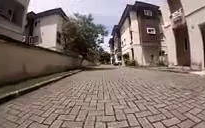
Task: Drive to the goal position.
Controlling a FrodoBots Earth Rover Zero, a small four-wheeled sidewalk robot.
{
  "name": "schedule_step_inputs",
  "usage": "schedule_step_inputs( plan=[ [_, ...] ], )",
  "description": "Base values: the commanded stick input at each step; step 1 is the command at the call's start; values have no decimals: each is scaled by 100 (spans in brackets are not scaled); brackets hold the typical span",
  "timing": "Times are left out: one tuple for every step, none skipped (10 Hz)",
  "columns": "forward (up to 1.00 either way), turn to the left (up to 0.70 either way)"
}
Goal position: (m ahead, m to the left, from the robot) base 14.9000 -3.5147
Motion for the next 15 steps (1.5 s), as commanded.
schedule_step_inputs(
  plan=[
    [50,0],
    [50,0],
    [50,0],
    [50,0],
    [50,0],
    [50,0],
    [50,0],
    [50,0],
    [50,0],
    [50,0],
    [50,0],
    [50,0],
    [50,0],
    [50,0],
    [50,0]
  ],
)
